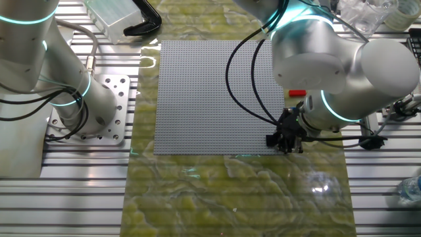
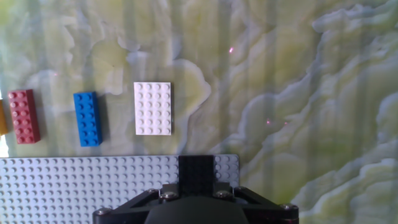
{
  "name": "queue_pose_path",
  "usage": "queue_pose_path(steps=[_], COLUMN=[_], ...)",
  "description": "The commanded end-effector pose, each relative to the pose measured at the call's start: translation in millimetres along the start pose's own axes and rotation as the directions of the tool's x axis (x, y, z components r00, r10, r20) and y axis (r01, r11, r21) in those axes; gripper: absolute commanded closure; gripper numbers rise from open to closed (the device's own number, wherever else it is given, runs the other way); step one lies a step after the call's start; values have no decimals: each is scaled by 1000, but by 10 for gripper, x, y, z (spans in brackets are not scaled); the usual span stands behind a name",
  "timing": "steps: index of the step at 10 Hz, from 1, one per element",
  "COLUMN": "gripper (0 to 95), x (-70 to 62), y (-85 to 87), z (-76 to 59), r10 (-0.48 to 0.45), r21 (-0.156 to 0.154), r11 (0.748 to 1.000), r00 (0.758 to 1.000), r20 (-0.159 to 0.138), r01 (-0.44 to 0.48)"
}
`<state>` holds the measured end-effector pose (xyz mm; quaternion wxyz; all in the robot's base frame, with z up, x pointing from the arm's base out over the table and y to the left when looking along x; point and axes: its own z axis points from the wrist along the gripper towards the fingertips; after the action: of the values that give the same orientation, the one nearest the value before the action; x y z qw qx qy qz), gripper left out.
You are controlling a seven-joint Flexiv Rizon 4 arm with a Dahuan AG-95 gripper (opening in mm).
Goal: Build with small Lego blocks
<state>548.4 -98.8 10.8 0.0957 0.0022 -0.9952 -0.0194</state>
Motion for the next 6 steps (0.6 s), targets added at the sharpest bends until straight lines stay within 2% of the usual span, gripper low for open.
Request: queue_pose_path(steps=[1,6], gripper=[950,950], x=[6,3], y=[-5,-3], z=[410,434], r10=[1,-6], r21=[-1,-4], r11=[1000,1000], r00=[1000,1000], r20=[-6,-1], r01=[-1,6])
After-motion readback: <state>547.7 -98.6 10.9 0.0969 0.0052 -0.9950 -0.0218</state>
